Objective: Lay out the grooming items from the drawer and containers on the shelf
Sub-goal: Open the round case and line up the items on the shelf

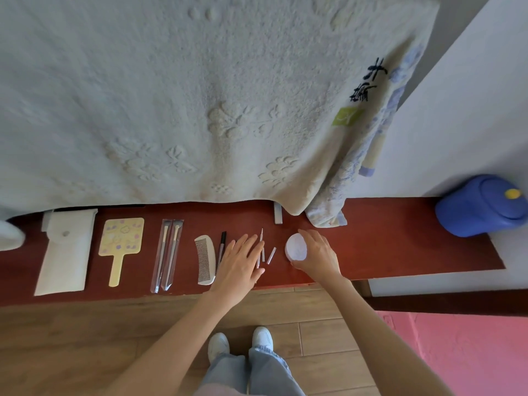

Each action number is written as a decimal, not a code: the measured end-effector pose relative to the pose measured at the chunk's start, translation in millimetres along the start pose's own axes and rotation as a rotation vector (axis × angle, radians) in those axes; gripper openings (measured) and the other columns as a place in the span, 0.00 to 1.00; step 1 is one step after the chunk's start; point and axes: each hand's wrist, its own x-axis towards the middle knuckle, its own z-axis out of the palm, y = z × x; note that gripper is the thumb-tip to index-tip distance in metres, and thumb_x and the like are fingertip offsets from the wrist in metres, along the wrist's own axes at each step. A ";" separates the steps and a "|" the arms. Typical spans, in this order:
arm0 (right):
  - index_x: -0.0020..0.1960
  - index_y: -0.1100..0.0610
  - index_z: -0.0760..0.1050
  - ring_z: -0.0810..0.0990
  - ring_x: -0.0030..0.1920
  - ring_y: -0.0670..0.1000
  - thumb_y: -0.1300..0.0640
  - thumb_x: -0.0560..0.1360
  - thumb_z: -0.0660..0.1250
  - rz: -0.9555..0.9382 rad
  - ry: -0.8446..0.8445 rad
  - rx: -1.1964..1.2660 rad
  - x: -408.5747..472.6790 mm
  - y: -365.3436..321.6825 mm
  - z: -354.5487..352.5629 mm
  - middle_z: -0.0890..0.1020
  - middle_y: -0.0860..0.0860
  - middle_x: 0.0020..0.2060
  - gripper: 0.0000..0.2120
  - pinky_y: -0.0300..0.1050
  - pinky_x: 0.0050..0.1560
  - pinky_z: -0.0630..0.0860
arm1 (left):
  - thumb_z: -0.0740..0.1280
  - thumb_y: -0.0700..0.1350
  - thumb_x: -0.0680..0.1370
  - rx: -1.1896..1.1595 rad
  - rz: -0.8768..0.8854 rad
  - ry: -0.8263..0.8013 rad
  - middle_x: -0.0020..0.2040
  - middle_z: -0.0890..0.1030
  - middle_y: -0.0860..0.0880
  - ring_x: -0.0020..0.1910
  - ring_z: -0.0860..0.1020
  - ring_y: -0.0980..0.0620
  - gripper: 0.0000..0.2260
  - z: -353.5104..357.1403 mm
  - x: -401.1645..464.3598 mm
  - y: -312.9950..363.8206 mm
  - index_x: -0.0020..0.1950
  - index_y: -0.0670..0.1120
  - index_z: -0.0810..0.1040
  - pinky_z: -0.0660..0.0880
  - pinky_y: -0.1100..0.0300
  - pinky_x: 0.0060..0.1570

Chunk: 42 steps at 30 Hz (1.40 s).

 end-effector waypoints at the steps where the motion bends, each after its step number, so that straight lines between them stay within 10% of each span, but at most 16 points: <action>1: 0.73 0.52 0.62 0.69 0.67 0.52 0.45 0.66 0.74 0.028 0.002 0.046 -0.9 -3.8 -5.8 0.69 0.48 0.68 0.39 0.50 0.60 0.72 | 0.77 0.50 0.68 -0.023 -0.007 0.013 0.65 0.75 0.43 0.65 0.74 0.42 0.30 -7.5 2.9 0.8 0.67 0.43 0.74 0.71 0.46 0.62; 8: 0.67 0.47 0.69 0.76 0.58 0.47 0.46 0.64 0.77 0.022 0.017 0.588 -19.4 -47.0 -74.1 0.77 0.45 0.57 0.34 0.47 0.57 0.75 | 0.73 0.54 0.71 -0.418 -0.053 0.045 0.76 0.59 0.48 0.74 0.59 0.51 0.39 -85.0 15.2 8.3 0.77 0.48 0.58 0.54 0.61 0.71; 15: 0.63 0.43 0.73 0.80 0.53 0.42 0.40 0.61 0.75 -0.190 -0.008 0.855 -58.9 -115.8 -171.2 0.80 0.44 0.53 0.32 0.42 0.55 0.77 | 0.78 0.51 0.66 -0.907 -0.029 0.069 0.69 0.66 0.63 0.66 0.68 0.64 0.41 -193.1 28.3 42.6 0.74 0.58 0.61 0.68 0.63 0.64; 25: 0.63 0.48 0.74 0.81 0.54 0.46 0.41 0.63 0.74 -0.429 -0.053 0.928 -104.7 -161.6 -251.0 0.81 0.48 0.55 0.30 0.44 0.53 0.79 | 0.80 0.45 0.63 -1.031 0.056 0.349 0.61 0.77 0.58 0.60 0.76 0.60 0.33 -292.3 10.3 75.7 0.66 0.53 0.72 0.77 0.64 0.52; 42: 0.59 0.50 0.76 0.83 0.51 0.55 0.50 0.60 0.75 -0.477 -0.158 1.053 -112.0 -155.1 -247.5 0.80 0.57 0.55 0.28 0.45 0.46 0.79 | 0.82 0.43 0.60 -1.110 0.032 0.340 0.58 0.79 0.54 0.58 0.78 0.53 0.31 -289.8 -6.5 76.3 0.60 0.52 0.75 0.79 0.55 0.51</action>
